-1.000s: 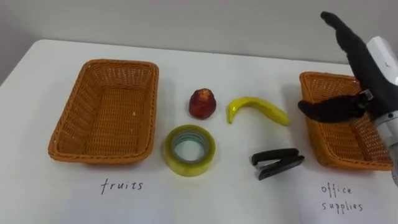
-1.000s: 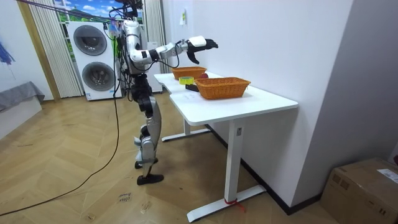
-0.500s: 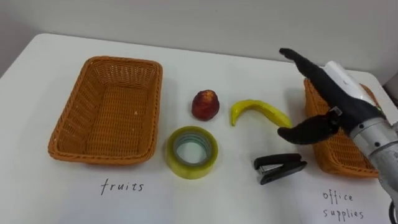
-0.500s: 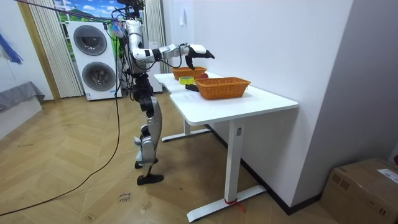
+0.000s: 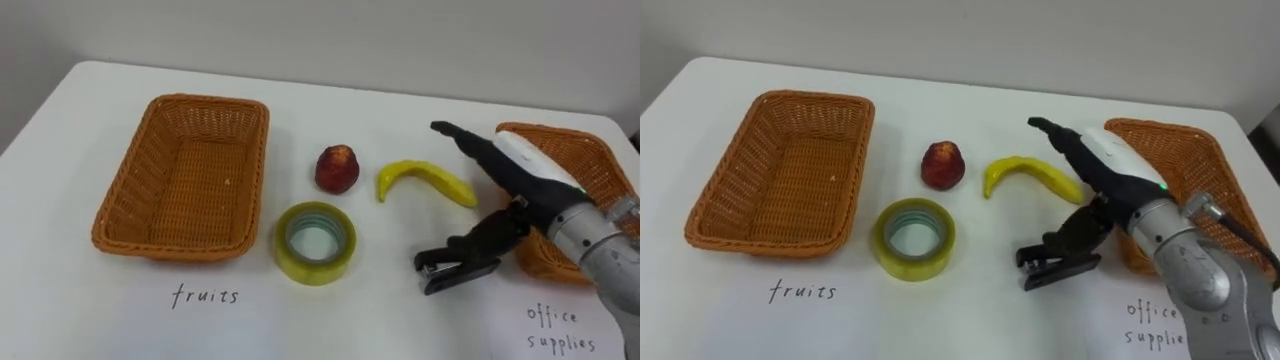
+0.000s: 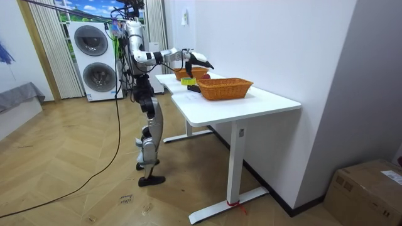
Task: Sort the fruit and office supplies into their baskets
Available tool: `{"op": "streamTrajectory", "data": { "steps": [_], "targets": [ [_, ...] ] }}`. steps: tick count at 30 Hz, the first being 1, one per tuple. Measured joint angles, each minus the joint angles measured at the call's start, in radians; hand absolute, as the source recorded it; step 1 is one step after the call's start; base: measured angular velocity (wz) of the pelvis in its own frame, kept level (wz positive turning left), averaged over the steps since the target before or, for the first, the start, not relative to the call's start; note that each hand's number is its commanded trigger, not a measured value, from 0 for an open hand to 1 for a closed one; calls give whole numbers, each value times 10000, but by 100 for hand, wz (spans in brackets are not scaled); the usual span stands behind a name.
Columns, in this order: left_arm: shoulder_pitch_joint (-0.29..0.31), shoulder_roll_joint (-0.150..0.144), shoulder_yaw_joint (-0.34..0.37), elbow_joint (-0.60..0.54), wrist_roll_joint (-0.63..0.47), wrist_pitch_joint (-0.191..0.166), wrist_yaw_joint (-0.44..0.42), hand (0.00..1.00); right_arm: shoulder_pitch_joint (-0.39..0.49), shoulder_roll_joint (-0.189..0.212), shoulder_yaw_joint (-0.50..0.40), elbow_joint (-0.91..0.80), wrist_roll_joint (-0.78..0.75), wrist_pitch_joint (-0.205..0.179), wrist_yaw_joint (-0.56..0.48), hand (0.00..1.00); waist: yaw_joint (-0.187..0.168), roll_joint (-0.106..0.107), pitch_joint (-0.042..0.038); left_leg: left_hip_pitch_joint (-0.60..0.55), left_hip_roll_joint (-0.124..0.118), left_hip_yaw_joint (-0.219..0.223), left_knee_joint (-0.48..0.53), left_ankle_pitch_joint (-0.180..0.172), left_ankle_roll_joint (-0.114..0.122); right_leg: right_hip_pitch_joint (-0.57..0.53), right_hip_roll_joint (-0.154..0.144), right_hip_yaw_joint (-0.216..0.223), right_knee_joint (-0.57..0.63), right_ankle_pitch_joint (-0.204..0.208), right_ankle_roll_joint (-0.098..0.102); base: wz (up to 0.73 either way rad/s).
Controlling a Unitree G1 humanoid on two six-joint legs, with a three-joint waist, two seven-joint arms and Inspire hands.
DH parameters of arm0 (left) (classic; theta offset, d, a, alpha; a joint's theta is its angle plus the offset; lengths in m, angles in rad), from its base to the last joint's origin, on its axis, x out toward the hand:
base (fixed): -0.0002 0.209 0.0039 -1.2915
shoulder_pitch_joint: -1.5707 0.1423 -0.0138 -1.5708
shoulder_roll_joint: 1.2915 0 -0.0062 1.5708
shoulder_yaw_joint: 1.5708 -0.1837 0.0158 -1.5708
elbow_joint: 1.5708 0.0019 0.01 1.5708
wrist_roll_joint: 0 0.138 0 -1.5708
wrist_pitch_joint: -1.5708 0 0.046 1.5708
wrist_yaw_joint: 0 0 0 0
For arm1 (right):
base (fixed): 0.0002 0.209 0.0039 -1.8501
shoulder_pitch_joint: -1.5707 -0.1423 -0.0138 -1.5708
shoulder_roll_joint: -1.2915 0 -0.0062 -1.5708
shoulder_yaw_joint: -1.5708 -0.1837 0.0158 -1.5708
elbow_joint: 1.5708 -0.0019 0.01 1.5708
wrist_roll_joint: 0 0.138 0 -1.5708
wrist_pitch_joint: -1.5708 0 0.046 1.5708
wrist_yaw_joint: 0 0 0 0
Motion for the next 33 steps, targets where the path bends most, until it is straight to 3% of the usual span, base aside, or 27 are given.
{"op": "streamTrajectory", "data": {
  "steps": [2, 6, 9, 17, 24, 33],
  "targets": [
    [-6, 10, -9, 21, -31, 8, -3, 0, -7, 0, 146, 177, 1, 9, 95, 0, 5, -48, -4, 10, 1, -34, 4, 4, -5, 15, 3, -2, -2, 0, 0, 0],
    [-42, 18, -28, 59, -35, 78, -2, 0, -6, 2, 576, 529, -33, 439, 618, 0, 6, -255, 20, -10, -1, -79, 33, 6, -7, 14, 3, -13, -1, 3, -4, 0],
    [-87, 39, -177, 95, -26, 180, -2, 0, -6, 2, 635, 528, -27, 448, 798, 0, 12, -340, 56, -46, -5, -92, 19, 4, -5, 14, 8, 1, 7, 11, 0, 0],
    [-170, 70, -228, 102, -39, 196, 38, 0, -6, 1, 677, 529, -751, 667, 1481, 0, 33, -328, 66, -71, -11, -154, -7, 5, -5, -16, 17, -17, 1, 17, 3, 0],
    [-315, 69, -617, 36, -32, 220, 96, 0, -8, 5, 785, 738, -846, 1052, 2153, 0, 281, -294, 71, -53, -14, -154, 5, 5, -5, 16, 8, -16, -4, 18, 3, 0],
    [-302, 65, -796, 29, -33, 223, 134, 0, -8, 4, 1089, 837, -860, 1210, 2989, 0, 350, -173, 104, -32, -15, -155, 9, 7, -3, 28, 9, -8, 12, 18, 2, 0]
  ]
}}
